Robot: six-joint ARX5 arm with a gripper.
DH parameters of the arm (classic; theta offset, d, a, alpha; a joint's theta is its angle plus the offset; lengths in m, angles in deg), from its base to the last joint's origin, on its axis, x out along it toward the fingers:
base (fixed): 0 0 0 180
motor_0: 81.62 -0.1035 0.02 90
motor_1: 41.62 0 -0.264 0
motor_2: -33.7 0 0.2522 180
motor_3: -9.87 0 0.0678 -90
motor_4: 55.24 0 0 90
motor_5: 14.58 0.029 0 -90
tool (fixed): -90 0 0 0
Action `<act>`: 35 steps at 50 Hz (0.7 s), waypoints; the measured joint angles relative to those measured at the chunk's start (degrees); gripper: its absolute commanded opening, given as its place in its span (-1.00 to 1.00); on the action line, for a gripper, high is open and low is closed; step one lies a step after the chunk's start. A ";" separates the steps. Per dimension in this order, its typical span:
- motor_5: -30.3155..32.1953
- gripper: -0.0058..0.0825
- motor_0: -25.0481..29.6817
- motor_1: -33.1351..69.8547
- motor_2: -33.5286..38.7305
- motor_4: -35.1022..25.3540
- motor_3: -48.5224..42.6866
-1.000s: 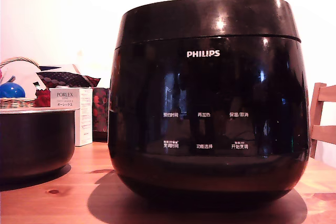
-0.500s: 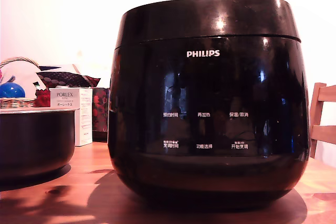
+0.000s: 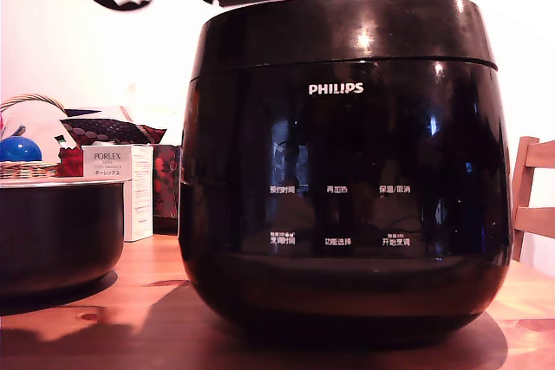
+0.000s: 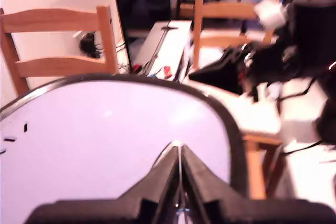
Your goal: Open the rice cooker by pressing the large metal button on the top of its lid with medium force
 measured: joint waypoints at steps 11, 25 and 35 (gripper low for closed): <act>0.90 -0.91 0.52 1.53 -1.05 2.51 -0.26; 3.28 -0.91 0.52 1.49 -3.02 3.02 -5.75; 4.46 -0.91 0.57 1.31 -3.89 4.26 -8.90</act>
